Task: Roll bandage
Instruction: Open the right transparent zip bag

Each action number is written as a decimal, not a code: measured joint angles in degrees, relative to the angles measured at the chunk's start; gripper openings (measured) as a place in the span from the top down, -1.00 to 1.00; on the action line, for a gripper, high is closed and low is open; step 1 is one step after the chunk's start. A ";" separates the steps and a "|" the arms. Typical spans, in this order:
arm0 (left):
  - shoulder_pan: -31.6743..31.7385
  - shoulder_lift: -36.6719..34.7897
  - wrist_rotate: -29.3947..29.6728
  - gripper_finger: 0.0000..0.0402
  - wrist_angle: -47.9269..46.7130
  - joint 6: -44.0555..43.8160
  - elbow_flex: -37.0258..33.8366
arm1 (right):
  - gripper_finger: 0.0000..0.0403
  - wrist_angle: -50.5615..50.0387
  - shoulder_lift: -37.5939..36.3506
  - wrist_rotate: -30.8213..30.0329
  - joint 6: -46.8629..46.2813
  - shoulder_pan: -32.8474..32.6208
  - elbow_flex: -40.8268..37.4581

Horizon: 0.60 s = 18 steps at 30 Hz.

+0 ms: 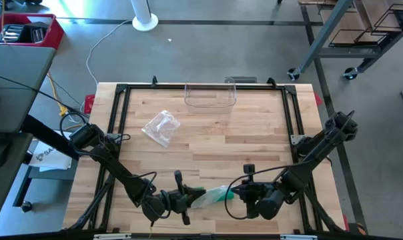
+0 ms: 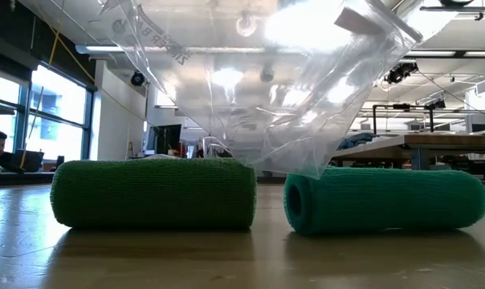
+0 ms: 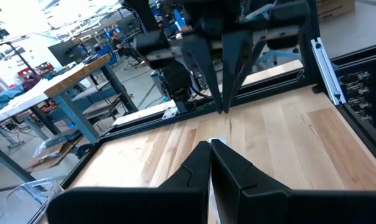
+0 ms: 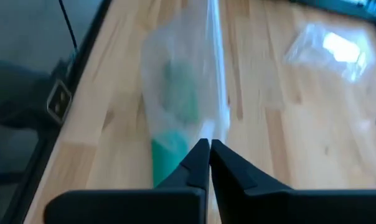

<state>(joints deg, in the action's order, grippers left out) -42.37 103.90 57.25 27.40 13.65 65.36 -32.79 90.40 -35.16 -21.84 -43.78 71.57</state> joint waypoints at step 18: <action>0.02 0.00 -0.16 1.00 0.00 -0.07 0.00 | 0.41 6.79 2.95 11.60 4.85 9.29 -0.17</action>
<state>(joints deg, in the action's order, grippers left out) -42.35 103.90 57.10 27.40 13.58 65.36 -26.00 93.36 -23.56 -16.99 -34.49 71.40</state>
